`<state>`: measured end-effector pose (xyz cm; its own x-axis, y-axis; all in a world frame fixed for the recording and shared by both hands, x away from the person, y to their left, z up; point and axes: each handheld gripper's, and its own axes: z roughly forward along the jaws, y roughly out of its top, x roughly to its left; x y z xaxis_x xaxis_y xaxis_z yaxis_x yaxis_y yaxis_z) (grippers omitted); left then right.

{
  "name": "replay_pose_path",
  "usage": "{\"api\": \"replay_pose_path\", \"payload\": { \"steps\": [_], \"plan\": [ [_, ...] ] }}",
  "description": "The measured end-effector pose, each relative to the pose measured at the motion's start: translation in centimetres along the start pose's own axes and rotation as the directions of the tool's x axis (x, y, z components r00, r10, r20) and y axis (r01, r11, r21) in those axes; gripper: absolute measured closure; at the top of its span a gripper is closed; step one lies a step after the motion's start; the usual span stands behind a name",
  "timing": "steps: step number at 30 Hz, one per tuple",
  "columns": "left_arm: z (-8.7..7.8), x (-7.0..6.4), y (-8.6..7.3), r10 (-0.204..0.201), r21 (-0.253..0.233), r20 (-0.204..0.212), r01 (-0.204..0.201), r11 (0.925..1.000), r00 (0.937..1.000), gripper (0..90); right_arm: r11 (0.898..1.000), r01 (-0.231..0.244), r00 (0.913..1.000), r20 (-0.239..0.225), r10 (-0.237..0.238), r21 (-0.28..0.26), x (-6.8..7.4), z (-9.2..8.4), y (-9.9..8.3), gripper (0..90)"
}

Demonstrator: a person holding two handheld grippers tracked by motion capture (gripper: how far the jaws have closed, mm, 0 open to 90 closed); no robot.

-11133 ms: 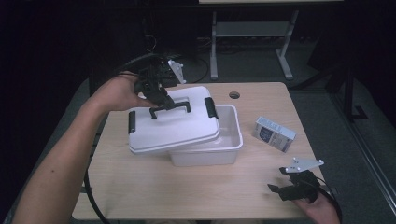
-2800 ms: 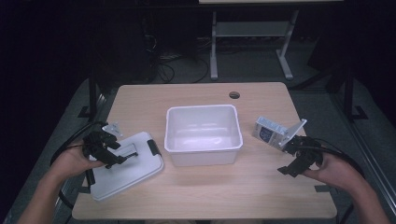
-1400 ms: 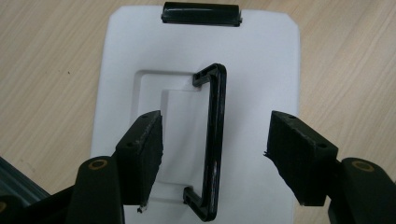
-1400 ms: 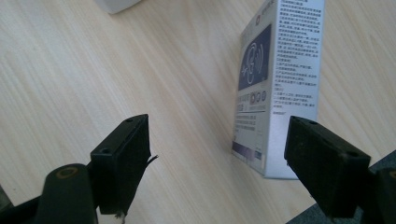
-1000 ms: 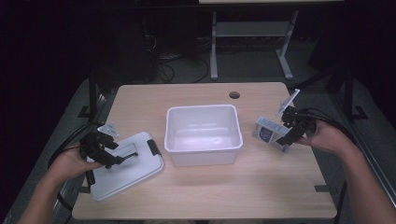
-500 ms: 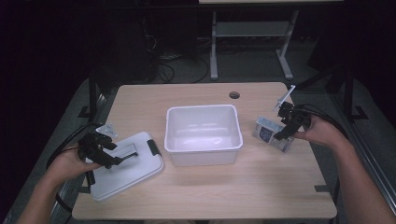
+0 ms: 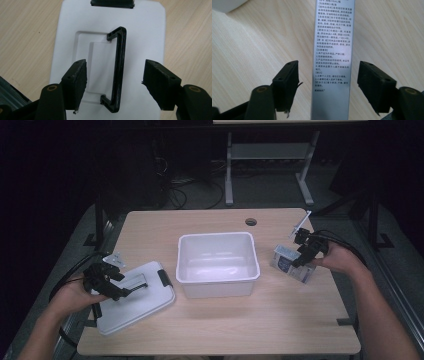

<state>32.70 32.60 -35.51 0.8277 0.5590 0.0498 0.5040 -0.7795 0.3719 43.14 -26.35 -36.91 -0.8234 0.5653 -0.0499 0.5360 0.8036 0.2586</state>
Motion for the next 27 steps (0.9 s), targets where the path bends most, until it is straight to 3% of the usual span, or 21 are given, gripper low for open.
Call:
{"api": "replay_pose_path", "payload": {
  "steps": [12,27],
  "plan": [
    [0.06,0.1,-0.43,-0.01,0.0,0.005,0.01,1.0,0.9999,34.7,0.999,0.021,0.9998,0.003,-0.021,0.038,-0.1,1.03,0.36,51.3],
    [0.1,0.14,-0.61,-0.009,0.003,0.003,0.009,1.0,1.0,34.7,0.999,0.036,0.9993,-0.013,-0.035,0.038,0.0,0.94,0.38,54.9]
  ]
}}
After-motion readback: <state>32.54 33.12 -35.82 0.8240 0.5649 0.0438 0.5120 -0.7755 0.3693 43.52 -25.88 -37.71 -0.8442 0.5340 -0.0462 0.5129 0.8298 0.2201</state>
